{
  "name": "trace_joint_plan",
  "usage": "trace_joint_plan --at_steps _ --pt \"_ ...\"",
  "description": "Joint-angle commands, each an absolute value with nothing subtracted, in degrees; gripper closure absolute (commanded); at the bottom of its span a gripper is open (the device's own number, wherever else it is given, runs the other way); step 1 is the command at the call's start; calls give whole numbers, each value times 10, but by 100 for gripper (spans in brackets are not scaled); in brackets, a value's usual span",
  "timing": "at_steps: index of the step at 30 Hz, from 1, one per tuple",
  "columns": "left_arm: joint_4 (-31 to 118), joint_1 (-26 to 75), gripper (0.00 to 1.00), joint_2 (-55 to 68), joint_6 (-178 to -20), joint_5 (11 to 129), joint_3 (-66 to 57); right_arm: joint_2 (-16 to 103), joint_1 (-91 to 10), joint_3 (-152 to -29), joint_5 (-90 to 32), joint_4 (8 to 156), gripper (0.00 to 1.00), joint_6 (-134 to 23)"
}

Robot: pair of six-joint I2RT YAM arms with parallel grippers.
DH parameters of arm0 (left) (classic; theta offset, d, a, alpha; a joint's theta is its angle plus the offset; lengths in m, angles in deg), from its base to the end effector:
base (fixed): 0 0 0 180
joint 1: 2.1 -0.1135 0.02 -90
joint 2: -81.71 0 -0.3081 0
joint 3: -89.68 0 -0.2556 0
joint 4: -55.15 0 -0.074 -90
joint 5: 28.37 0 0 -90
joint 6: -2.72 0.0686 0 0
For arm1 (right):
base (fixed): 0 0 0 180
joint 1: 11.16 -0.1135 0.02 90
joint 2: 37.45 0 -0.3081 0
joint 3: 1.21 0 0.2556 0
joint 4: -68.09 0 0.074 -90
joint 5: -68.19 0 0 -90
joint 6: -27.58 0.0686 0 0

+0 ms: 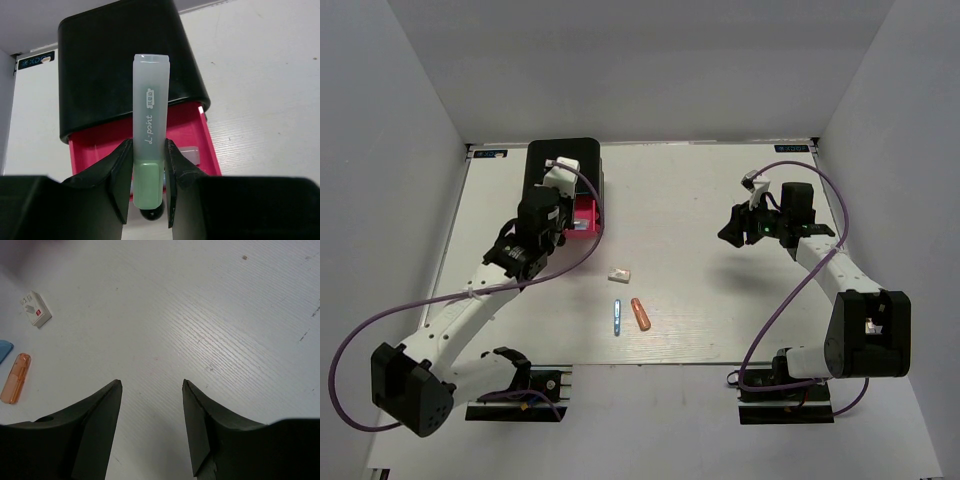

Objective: Sort the stationery into containers
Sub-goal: Place the stationery in the drawer.

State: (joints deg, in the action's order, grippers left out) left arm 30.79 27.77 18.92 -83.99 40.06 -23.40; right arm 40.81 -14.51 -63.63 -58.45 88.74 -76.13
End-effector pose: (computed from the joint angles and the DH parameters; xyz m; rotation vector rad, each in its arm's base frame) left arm 0.2409 -0.1093 0.3583 0.2975 1.8750 0.0473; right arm 0.3040 0.0588 0.2686 -0.6566 2.0200 0.5955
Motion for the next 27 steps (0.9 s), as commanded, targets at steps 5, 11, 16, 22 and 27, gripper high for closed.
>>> trace_joint_plan --at_steps 5,11,16,22,27 --pt "397 246 92 229 -765 449 -274 391 -142 -617 -603 867 42 -772" --pt "404 228 94 237 -683 556 -280 395 -142 -615 -608 862 42 -774" --pt "417 207 94 221 -613 608 -288 399 -141 -619 -614 855 42 -769" --pt "393 180 94 197 -589 643 -287 394 -141 -612 -613 853 42 -772" --pt "400 162 92 202 -589 637 -311 392 -138 -607 -614 851 42 -774"
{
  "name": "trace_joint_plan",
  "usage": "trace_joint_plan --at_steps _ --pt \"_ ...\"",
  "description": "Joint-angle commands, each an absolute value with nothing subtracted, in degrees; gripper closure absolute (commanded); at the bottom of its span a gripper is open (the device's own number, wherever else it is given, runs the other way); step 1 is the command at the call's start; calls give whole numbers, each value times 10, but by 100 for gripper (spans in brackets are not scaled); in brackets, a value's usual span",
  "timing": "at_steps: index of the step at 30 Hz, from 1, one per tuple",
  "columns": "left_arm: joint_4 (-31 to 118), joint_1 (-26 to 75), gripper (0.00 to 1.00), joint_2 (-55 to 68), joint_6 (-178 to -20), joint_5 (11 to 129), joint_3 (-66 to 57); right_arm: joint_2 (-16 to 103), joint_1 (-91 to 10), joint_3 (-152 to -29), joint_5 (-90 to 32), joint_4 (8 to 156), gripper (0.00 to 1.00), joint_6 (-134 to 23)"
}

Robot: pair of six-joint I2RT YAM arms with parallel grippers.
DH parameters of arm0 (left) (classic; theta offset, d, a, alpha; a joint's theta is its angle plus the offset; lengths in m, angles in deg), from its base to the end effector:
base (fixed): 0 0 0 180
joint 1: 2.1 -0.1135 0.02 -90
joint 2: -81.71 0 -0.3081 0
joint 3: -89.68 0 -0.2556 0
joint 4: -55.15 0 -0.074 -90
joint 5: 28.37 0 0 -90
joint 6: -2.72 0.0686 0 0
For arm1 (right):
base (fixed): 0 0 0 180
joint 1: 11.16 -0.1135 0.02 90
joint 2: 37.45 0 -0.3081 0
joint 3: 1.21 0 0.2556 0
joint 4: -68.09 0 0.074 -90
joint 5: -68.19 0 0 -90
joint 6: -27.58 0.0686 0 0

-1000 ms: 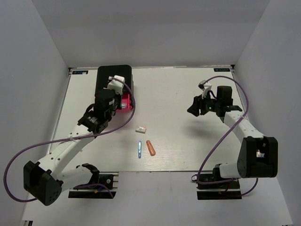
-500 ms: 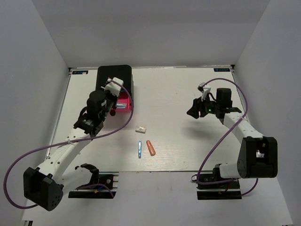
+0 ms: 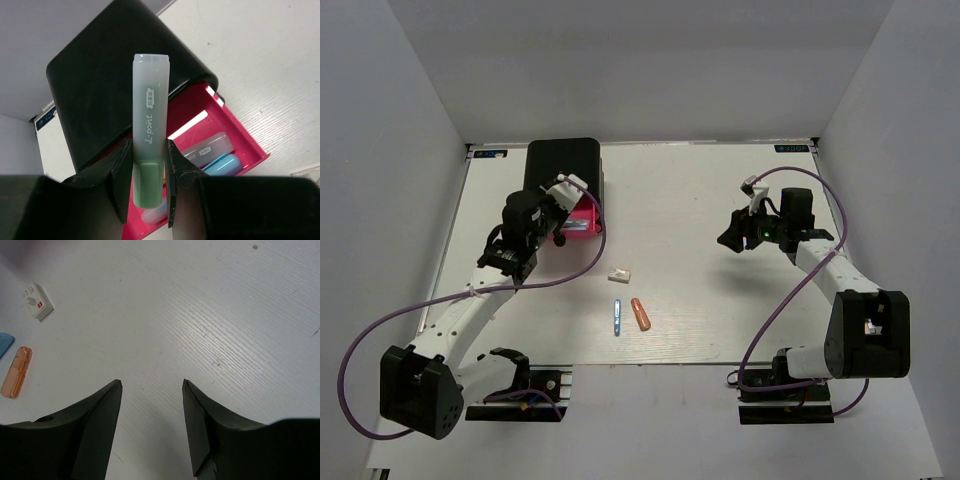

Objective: Sort the stationery into containers
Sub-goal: Place the stationery in the drawer, then close the drawer in the storage box.

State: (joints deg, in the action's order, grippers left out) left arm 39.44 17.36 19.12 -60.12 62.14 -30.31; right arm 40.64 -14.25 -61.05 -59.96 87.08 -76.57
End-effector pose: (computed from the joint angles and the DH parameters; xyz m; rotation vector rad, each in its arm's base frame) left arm 0.2533 -0.0902 0.3308 0.7538 1.7341 0.0834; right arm 0.2983 0.0585 0.2575 -0.6699 2.0195 0.6215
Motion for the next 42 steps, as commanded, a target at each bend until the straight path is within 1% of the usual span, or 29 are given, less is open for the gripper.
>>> trace_joint_plan --at_steps 1,5,7,10,12,15,17,18,21,22,26,27,28,29,31,32,34,35,37,39,41,42 --pt "400 157 92 202 -589 643 -311 394 -138 -608 -613 852 42 -775" --pt "394 151 87 202 -589 648 -311 399 -138 -614 -617 848 42 -775" --pt "388 151 81 202 -589 648 -317 403 -138 -616 -618 850 42 -774" --pt "388 151 69 215 -589 636 -324 407 -138 -620 -621 849 42 -774" --pt "394 151 59 215 -589 636 -329 408 -138 -622 -622 849 42 -775" --pt "394 151 52 215 -595 623 -329 407 -138 -622 -622 849 42 -774" --pt "394 151 32 215 -595 616 -329 408 -138 -623 -623 849 42 -773" --pt "394 151 27 215 -600 616 -329 409 -138 -622 -623 849 42 -773" --pt "399 146 27 220 -600 601 -324 408 -137 -621 -625 850 42 -773" --pt "405 146 25 220 -606 595 -324 408 -138 -622 -624 849 42 -774" --pt "405 146 25 237 -636 590 -294 404 -139 -621 -623 851 42 -778" --pt "405 146 28 237 -648 590 -285 402 -137 -620 -622 851 42 -780" --pt "384 146 34 237 -683 590 -261 403 -138 -618 -623 847 42 -780" --pt "367 146 57 237 -709 584 -246 404 -137 -617 -623 846 42 -780" --pt "318 146 80 237 -768 584 -199 403 -139 -617 -623 847 42 -778" --pt "266 146 92 232 -832 584 -187 403 -138 -616 -623 847 42 -779" --pt "213 146 99 232 -908 576 -160 403 -138 -612 -623 840 42 -778" --pt "153 146 100 226 -975 563 -152 403 -137 -612 -623 840 42 -776" --pt "89 146 100 219 -1050 547 -146 404 -137 -608 -622 836 42 -778" --pt "42 146 100 219 -1134 563 -177 405 -137 -608 -624 834 42 -778" --pt "42 146 95 256 -1191 591 -214 407 -139 -608 -628 833 42 -778" --pt "47 146 91 271 -1247 596 -248 409 -137 -608 -627 833 42 -780"
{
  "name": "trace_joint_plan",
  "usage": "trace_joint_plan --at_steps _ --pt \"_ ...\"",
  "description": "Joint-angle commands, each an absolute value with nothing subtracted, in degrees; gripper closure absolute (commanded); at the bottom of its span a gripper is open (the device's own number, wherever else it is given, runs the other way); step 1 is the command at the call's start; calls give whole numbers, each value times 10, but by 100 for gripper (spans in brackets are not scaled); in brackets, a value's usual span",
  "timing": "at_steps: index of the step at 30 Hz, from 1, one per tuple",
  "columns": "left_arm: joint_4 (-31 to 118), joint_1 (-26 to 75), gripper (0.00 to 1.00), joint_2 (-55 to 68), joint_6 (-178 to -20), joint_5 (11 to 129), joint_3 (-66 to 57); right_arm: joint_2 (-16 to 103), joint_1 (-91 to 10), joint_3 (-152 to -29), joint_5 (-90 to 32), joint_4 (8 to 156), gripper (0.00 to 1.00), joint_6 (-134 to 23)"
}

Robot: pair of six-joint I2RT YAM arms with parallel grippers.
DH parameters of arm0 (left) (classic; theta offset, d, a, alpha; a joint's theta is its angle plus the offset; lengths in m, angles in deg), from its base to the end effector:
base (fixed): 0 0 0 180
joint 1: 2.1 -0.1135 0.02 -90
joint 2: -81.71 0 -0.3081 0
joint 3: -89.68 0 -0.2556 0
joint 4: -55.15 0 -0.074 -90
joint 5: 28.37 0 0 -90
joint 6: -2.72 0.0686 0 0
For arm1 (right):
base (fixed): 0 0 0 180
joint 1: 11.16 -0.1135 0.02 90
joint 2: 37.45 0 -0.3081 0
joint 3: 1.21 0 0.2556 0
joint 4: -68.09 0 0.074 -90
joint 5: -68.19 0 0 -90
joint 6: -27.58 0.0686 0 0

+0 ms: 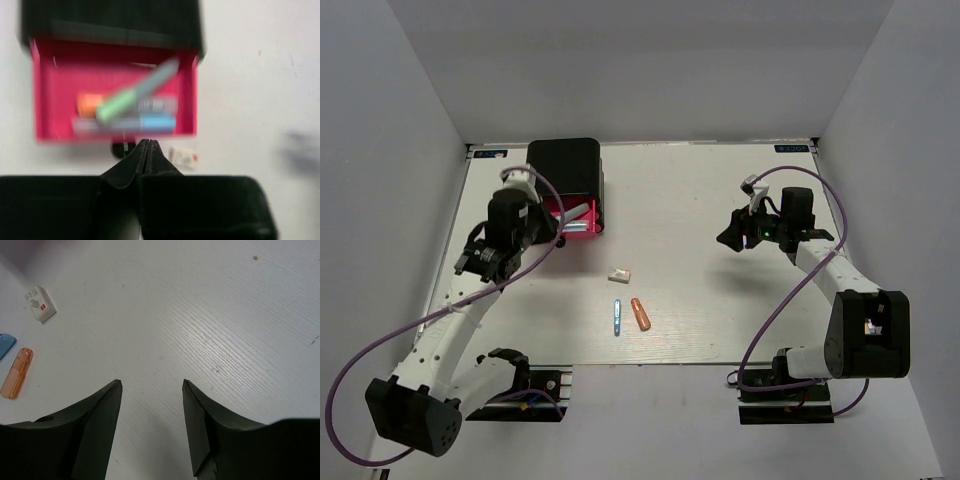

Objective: Sort the stationery into containers
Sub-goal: Close the drawer in the storage box.

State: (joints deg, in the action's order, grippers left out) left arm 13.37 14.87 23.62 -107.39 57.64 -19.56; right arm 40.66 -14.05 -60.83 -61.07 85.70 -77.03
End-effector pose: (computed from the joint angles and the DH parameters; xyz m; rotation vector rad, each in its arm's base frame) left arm 0.2223 -0.0628 0.3618 -0.1002 2.0912 -0.3220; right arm 0.2991 0.0586 0.2590 -0.6863 1.9898 0.6273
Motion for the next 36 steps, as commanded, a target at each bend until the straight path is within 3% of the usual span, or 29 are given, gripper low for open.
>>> trace_joint_plan --at_steps 1,3,12,14,21,30,36 --pt "53 146 87 289 -1275 596 -265 409 -139 -609 -628 833 42 -779" --pt "70 146 75 342 -1336 603 -304 409 -140 -610 -628 832 42 -779" --pt "73 146 72 342 -1346 604 -353 408 -140 -607 -631 824 42 -775" --pt "79 146 61 318 -1346 604 -362 409 -141 -606 -631 824 42 -774" --pt "86 146 43 257 -1346 563 -343 405 -138 -608 -629 823 42 -775" --pt "128 146 41 230 -1341 529 -338 409 -138 -608 -629 823 42 -777" --pt "163 146 51 219 -1341 510 -332 409 -139 -609 -629 824 42 -780"
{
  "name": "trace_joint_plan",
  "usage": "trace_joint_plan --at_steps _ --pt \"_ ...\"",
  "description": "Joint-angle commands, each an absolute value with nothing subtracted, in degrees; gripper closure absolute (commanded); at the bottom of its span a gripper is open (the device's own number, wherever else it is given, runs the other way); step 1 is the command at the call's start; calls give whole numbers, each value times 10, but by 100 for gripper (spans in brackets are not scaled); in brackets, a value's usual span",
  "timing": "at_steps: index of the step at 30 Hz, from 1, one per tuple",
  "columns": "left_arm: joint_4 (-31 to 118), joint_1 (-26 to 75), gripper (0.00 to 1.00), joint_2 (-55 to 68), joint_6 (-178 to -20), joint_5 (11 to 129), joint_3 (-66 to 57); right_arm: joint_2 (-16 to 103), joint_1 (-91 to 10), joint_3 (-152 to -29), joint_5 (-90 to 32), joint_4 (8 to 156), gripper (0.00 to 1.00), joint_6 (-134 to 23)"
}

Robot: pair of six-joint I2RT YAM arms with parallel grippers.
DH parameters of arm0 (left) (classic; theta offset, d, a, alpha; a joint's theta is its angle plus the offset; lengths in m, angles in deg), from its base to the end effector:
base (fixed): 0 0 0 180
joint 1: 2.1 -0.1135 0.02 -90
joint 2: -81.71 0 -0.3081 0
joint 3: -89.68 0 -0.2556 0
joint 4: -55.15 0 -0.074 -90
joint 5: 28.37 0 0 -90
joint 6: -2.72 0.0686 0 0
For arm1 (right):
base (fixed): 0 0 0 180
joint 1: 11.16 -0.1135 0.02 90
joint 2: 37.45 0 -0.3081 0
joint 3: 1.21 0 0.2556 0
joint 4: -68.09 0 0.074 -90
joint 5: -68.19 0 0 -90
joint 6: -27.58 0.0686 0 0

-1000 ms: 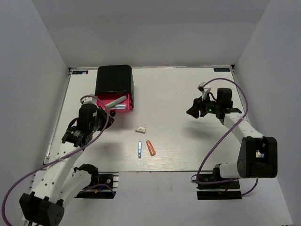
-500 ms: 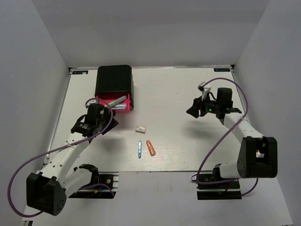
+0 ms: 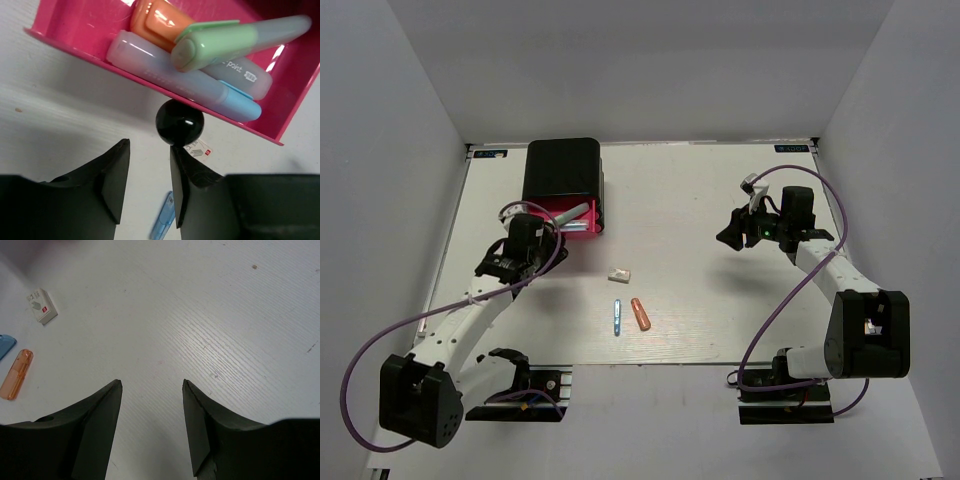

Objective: Sort the stationery into containers
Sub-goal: Close the drawer in the storage box.

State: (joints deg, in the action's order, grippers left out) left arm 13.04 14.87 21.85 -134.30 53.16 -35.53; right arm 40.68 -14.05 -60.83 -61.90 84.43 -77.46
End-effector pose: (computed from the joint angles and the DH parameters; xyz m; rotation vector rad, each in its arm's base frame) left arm 0.2098 -0.0535 0.2533 -0.6925 2.3100 -0.3494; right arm 0.3002 0.0594 0.2616 -0.7038 1.9598 0.6291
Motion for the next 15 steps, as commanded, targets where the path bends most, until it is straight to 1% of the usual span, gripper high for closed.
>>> trace_joint_plan --at_steps 1,3,15 --pt "173 146 52 219 -1341 504 -332 409 -139 -609 -629 824 42 -780" --pt "185 146 54 212 -1341 504 -326 410 -139 -609 -629 824 42 -781" --pt "208 146 56 189 -1341 473 -310 413 -138 -612 -628 825 42 -784"
